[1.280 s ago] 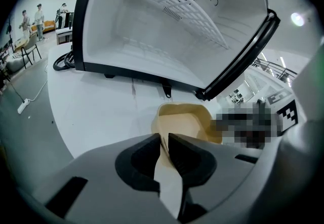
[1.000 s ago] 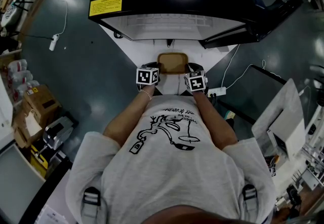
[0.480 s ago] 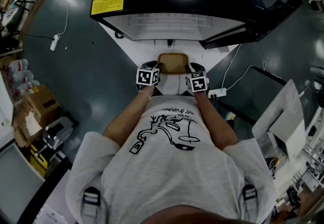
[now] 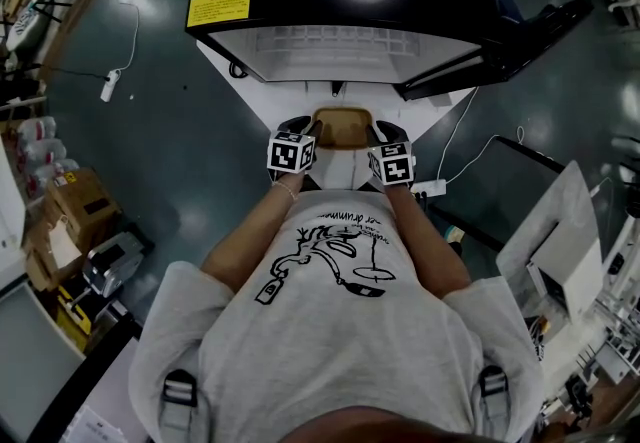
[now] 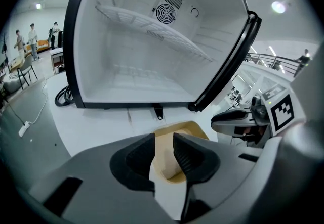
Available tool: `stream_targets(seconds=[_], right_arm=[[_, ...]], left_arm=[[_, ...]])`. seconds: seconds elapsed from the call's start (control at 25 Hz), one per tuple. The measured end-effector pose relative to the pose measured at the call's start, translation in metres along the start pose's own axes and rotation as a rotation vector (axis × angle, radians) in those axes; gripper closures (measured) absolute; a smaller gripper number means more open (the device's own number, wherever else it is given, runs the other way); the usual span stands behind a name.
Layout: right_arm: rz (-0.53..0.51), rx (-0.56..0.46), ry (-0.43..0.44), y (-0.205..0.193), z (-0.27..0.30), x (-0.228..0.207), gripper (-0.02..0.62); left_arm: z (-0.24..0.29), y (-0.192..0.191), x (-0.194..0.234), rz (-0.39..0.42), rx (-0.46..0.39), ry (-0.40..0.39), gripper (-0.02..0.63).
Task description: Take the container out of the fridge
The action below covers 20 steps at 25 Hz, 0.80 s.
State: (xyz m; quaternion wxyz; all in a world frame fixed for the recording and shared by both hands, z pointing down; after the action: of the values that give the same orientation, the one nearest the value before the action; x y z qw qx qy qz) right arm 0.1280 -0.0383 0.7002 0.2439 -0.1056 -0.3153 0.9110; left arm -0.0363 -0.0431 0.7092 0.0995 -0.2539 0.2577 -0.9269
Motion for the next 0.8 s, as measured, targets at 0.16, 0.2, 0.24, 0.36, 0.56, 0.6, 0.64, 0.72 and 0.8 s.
stream_targets(seconds=[0.16, 0.2, 0.24, 0.36, 0.56, 0.6, 0.64, 0.72, 0.8], right_arm=[[-0.016, -0.042, 0.006, 0.014, -0.011, 0.0, 0.492], [-0.021, -0.051, 0.007, 0.018, -0.014, 0.001, 0.494], [-0.024, -0.061, 0.01, 0.022, -0.017, 0.001, 0.494], [-0.03, -0.096, 0.016, 0.034, -0.029, 0.002, 0.495], [-0.054, -0.159, 0.035, 0.057, -0.049, 0.007, 0.506], [-0.064, -0.169, 0.036, 0.061, -0.053, 0.009, 0.506], [-0.072, -0.18, 0.038, 0.066, -0.057, 0.01, 0.506], [-0.079, -0.202, 0.042, 0.074, -0.064, 0.011, 0.508], [-0.077, -0.225, 0.047, 0.083, -0.073, 0.011, 0.508]], left_arm=[[-0.011, 0.014, -0.013, 0.068, -0.025, -0.008, 0.483], [-0.014, 0.018, -0.017, 0.084, -0.035, -0.012, 0.483], [-0.017, 0.022, -0.021, 0.095, -0.047, -0.018, 0.485], [-0.027, 0.033, -0.032, 0.108, -0.079, -0.034, 0.489], [-0.041, 0.048, -0.052, 0.187, -0.114, -0.051, 0.492], [-0.044, 0.052, -0.056, 0.196, -0.124, -0.055, 0.492], [-0.047, 0.055, -0.059, 0.203, -0.135, -0.058, 0.495], [-0.053, 0.062, -0.065, 0.209, -0.159, -0.064, 0.5], [-0.059, 0.068, -0.07, 0.208, -0.179, -0.073, 0.505]])
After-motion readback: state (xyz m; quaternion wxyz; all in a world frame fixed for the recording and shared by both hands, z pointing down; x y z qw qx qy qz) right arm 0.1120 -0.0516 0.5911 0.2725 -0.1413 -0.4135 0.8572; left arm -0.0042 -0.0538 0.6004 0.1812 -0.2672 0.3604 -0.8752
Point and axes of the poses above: the fingertips, and each gripper's own axes: z forward along the fingers, x to its left, y out of its top, the point moved 2 cm from there along -z, backward along the fingers, and after that the axes turned 5 degrees about -z, right-handed, at the moved point
